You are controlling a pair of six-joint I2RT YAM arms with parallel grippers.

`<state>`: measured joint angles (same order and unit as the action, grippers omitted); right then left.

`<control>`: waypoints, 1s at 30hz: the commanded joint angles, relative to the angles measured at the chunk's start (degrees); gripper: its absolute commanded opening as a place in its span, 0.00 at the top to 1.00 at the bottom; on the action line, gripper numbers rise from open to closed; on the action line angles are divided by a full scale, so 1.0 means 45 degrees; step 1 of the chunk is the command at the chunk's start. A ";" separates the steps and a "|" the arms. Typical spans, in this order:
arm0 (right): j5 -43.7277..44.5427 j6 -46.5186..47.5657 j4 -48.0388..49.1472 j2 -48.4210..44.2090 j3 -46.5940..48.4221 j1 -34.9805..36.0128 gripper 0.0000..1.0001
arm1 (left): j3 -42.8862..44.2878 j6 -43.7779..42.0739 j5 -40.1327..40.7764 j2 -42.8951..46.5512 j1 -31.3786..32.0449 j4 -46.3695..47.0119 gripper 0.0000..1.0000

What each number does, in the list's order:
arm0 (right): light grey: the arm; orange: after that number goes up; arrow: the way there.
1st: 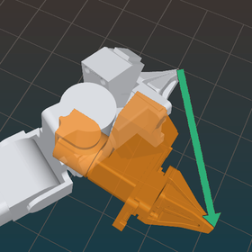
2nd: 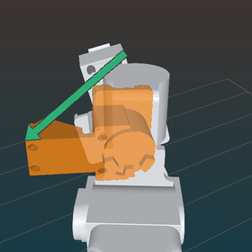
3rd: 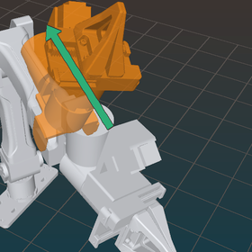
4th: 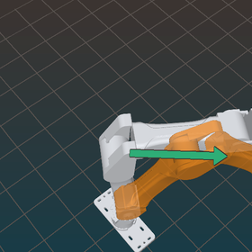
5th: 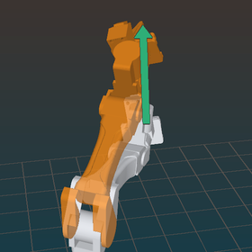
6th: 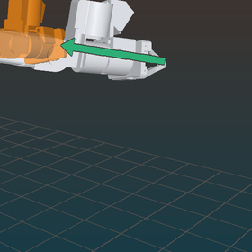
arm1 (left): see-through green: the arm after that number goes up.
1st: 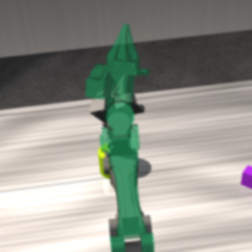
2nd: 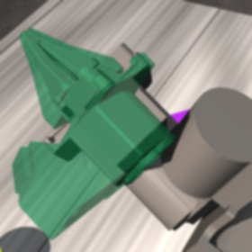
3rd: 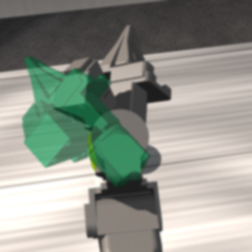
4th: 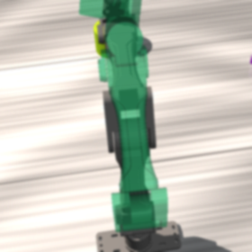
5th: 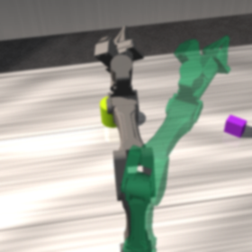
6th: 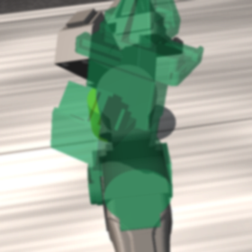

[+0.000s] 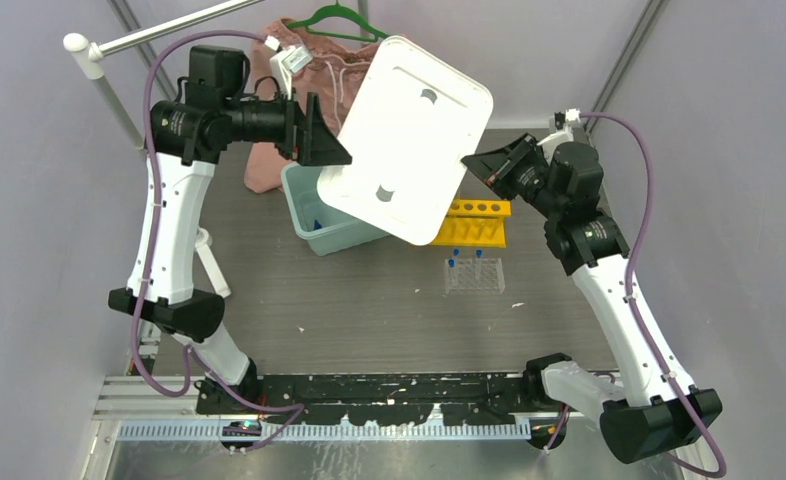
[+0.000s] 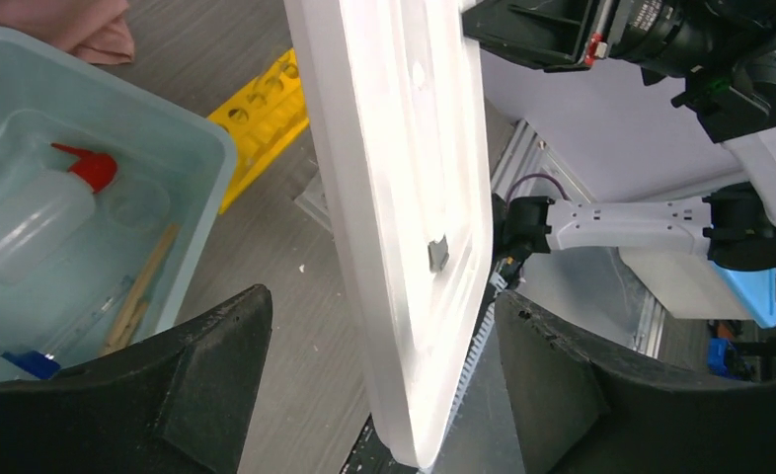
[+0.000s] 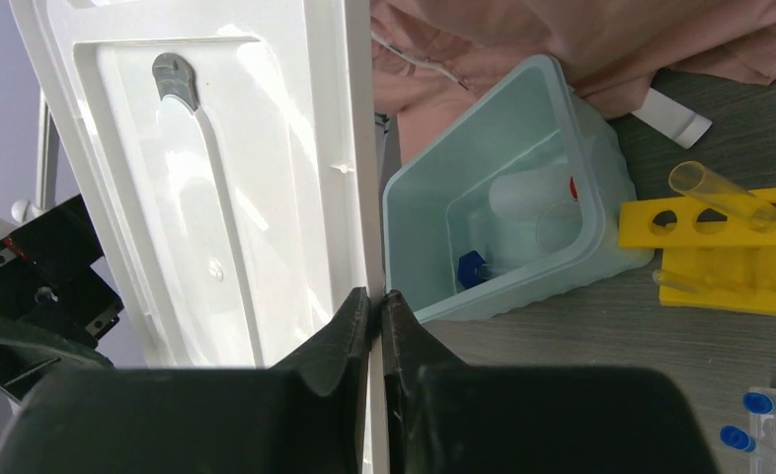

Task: Organize the chemistry lab equipment

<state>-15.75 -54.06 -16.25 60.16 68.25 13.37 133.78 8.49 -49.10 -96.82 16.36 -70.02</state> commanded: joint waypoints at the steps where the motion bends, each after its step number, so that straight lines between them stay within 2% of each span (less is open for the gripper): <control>1: -0.0560 0.0035 0.1377 0.0064 0.0506 0.0274 0.99 | -0.0605 -0.0303 -0.1178 0.0784 -0.0061 0.0307 0.19; 9: 0.0254 0.0447 0.1628 0.0315 0.0522 0.1209 0.99 | -0.1822 -0.0719 -0.1318 0.1212 -0.0061 0.0231 0.43; 13: 0.0777 0.0647 0.1640 0.0266 0.0361 0.1527 0.96 | -0.1779 -0.1278 -0.0597 0.1266 -0.0061 -0.0107 0.71; 18: 0.1099 0.0811 0.1877 0.0246 0.0211 0.1786 0.84 | -0.1976 -0.2110 0.1211 0.1377 -0.0061 -0.0243 0.97; 20: 0.1145 0.0897 0.1967 0.0290 0.0196 0.1901 0.72 | -0.2022 -0.2527 0.2050 0.1388 -0.0042 -0.0206 1.00; 26: 0.1406 0.1728 0.0685 0.0496 0.1079 0.1961 0.19 | -0.1489 -0.3658 0.3608 0.1465 -0.0043 0.0133 1.00; 28: 0.1582 0.1922 0.0138 0.0452 0.1375 0.1970 0.05 | -0.1303 -0.4037 0.4017 0.1593 -0.0042 0.0424 1.00; 30: 0.1553 0.1894 -0.0165 0.0405 0.1639 0.1951 0.00 | -0.1416 -0.4620 0.4456 0.1875 -0.0042 0.0979 1.00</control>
<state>-10.17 -47.86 -15.38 62.78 70.96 21.98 125.10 -6.44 -33.87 -92.42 16.36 -71.72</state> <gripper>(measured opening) 0.967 0.203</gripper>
